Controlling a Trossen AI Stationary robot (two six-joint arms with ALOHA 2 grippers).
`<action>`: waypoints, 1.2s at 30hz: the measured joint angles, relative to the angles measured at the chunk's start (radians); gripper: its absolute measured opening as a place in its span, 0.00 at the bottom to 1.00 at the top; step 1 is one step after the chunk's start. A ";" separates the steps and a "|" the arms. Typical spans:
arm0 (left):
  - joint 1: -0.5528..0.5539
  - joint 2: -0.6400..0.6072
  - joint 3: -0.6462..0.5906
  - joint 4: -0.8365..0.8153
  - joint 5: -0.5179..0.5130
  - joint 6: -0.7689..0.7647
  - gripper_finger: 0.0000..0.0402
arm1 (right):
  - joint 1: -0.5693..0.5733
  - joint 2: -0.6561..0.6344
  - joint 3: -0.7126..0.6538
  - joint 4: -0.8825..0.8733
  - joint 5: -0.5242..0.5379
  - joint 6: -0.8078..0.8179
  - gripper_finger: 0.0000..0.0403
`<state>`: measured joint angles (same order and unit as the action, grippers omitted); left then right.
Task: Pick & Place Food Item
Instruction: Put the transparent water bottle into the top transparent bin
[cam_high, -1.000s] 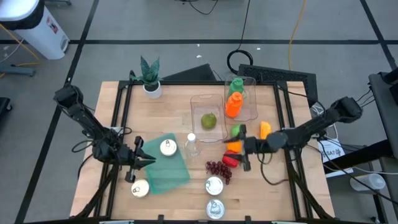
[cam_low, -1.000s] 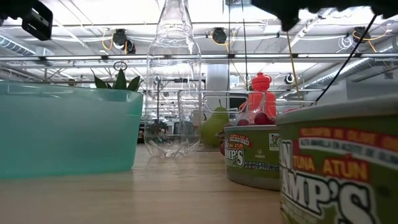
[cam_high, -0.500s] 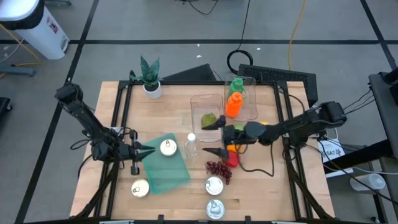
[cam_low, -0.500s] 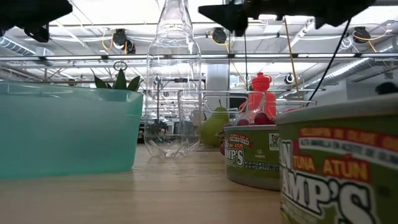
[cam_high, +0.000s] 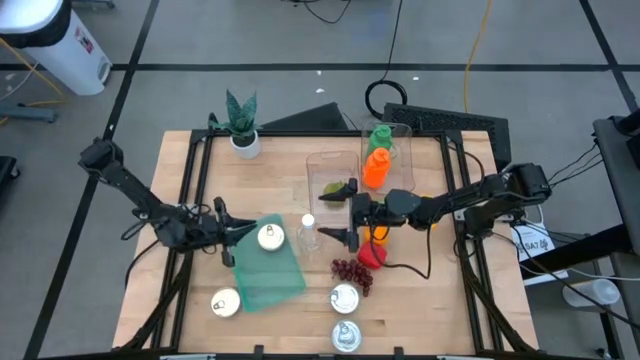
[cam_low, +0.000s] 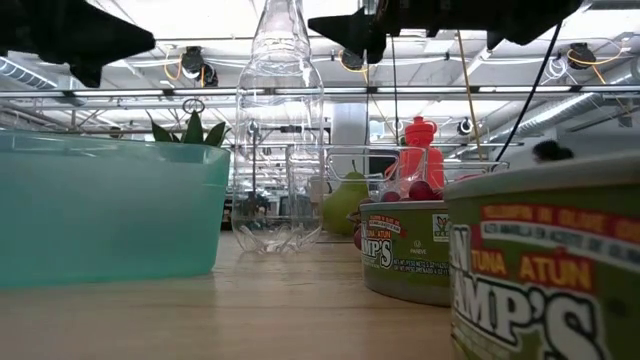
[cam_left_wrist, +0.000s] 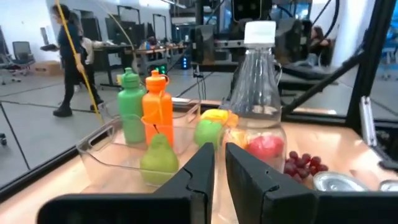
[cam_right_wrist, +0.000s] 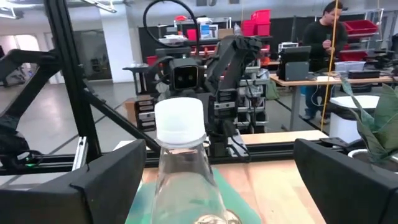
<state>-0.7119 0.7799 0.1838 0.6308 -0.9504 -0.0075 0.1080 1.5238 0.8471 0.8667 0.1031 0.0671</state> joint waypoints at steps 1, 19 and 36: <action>0.017 0.000 0.008 -0.022 0.020 -0.002 0.12 | -0.006 0.000 0.000 -0.001 -0.003 0.000 0.99; 0.106 -0.002 0.019 -0.144 0.168 -0.060 0.12 | -0.025 0.020 0.278 -0.287 -0.131 -0.036 0.99; 0.105 -0.002 0.019 -0.166 0.228 -0.107 0.12 | -0.050 0.144 0.300 -0.232 -0.208 0.000 0.99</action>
<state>-0.6067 0.7776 0.2024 0.4652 -0.7227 -0.1146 0.0582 1.6676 1.1473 0.6351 -0.1047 0.0668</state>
